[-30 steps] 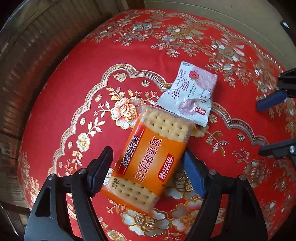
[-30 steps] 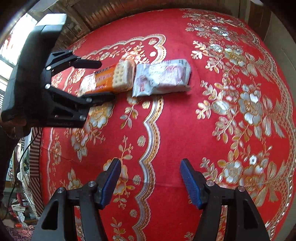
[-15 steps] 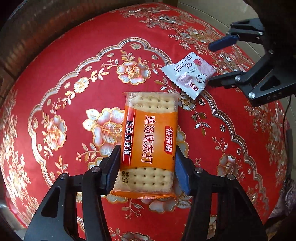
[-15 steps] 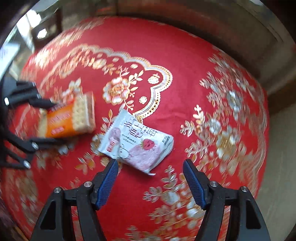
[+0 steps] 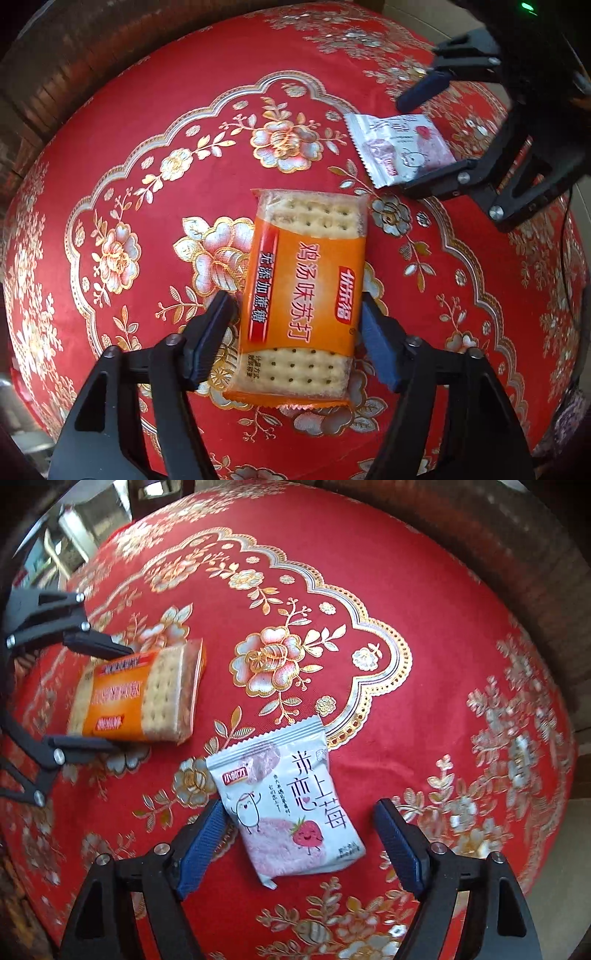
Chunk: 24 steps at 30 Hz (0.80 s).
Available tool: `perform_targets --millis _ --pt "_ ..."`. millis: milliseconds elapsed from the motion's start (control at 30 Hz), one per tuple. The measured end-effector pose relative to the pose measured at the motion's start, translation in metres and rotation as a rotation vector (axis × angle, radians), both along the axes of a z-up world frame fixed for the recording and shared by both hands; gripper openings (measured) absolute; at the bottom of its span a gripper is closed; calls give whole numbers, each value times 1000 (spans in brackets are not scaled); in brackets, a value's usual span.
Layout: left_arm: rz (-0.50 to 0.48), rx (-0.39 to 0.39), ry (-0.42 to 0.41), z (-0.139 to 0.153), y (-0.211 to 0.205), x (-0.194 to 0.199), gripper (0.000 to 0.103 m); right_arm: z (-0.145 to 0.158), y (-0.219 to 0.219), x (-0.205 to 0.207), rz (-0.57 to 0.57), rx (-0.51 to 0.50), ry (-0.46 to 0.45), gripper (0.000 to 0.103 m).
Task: Organize snacks
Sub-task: 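Grasp the orange cracker pack with left tool while right tool grasps strawberry pouch, then carry the orange cracker pack and strawberry pouch over the white tray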
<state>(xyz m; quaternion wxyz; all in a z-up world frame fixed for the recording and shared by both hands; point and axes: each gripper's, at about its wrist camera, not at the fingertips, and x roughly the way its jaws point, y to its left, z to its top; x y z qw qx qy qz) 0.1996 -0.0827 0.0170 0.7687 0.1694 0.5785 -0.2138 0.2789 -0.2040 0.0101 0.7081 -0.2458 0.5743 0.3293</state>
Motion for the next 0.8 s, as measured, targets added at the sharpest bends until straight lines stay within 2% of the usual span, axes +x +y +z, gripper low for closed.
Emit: perform_targets --millis 67,100,133,167,200,233,467,567,800 --pt "15 -1 0 -1 -2 5 73 0 -5 -2 -26 23 -22 78" --pt "27 -3 -3 -1 -1 5 73 1 -10 -7 -39 35 -33 73" --pt "36 -4 -6 -1 -3 5 69 2 -15 -12 -56 43 -39 66" --pt "37 -7 -9 0 -5 3 56 2 -20 -17 -75 47 -43 62" --pt "34 -5 -8 2 -8 3 55 3 -24 -22 -94 48 -46 53" --pt "42 -2 -6 2 -9 2 55 3 -27 -26 -117 46 -46 50" --pt "116 -10 15 3 -4 -23 54 5 -43 -77 -263 96 -47 49" --pt "153 -15 22 5 4 -44 54 24 -33 -116 -319 144 -41 49" --pt "265 -54 14 21 35 -97 54 34 -11 -179 -392 209 -12 49"
